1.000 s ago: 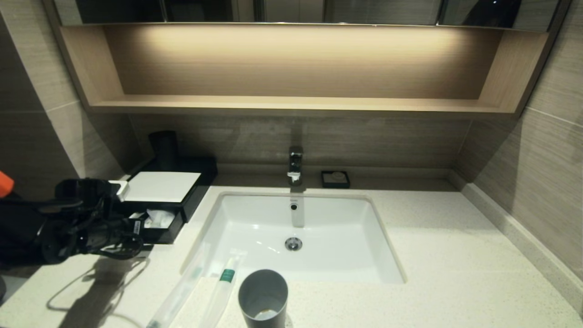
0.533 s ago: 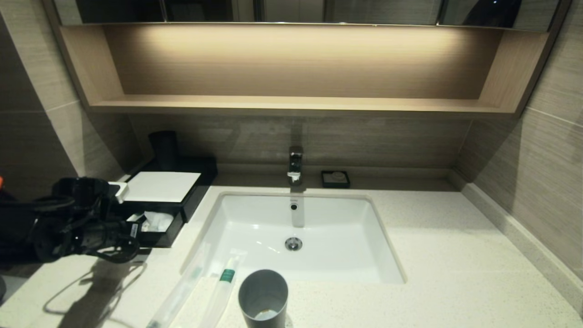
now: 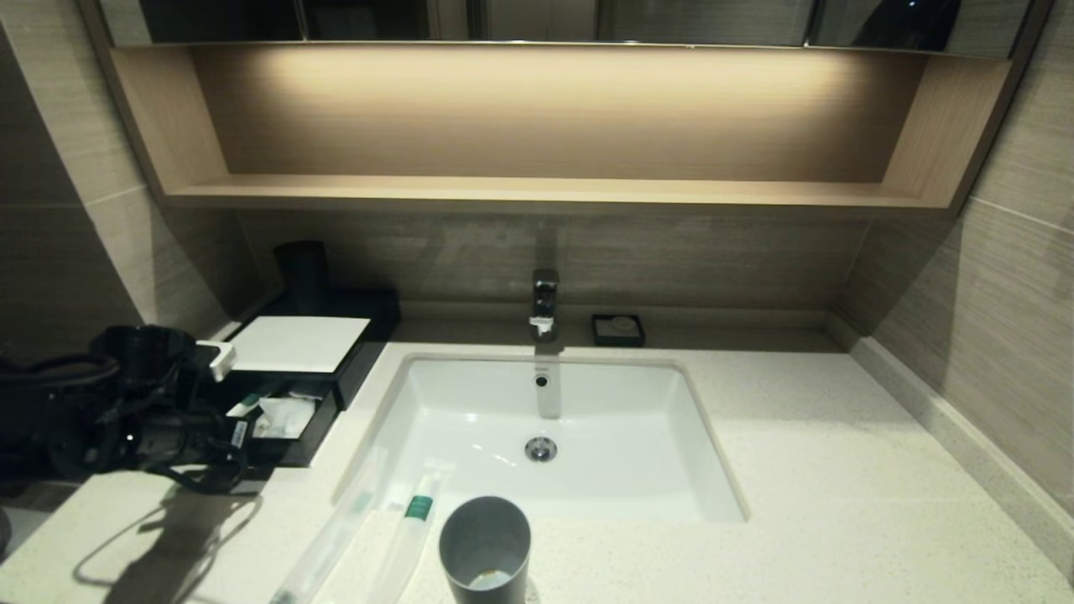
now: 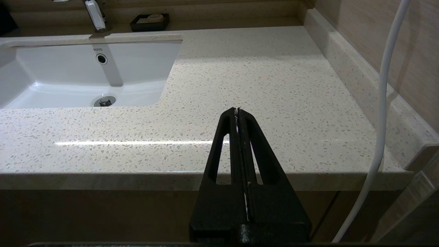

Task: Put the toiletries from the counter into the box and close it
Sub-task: Open the drawer

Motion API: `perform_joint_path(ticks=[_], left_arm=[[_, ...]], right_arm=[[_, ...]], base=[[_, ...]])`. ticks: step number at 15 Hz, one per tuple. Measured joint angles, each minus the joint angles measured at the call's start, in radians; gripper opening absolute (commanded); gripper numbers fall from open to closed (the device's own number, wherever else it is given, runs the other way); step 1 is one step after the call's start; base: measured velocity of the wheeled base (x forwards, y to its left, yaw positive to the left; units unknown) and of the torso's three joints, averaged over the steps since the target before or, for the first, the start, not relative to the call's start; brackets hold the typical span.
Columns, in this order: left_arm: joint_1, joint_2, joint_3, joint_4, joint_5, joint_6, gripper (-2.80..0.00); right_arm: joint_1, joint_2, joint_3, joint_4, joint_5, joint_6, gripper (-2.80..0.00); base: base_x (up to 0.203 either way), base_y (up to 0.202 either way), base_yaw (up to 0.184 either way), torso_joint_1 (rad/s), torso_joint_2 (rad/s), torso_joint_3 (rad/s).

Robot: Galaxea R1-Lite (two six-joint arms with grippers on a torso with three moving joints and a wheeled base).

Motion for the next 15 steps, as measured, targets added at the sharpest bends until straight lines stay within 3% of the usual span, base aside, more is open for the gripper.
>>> perform_joint_path(ticks=[15], left_arm=[[0.006, -0.056, -0.021, 0.182, 0.0, 0.042, -2.8]], right_arm=[[0.0, 0.0, 0.0, 0.0, 0.0, 0.0, -2.8]], base=[[0.0, 0.0, 0.0, 0.0, 0.0, 0.0]])
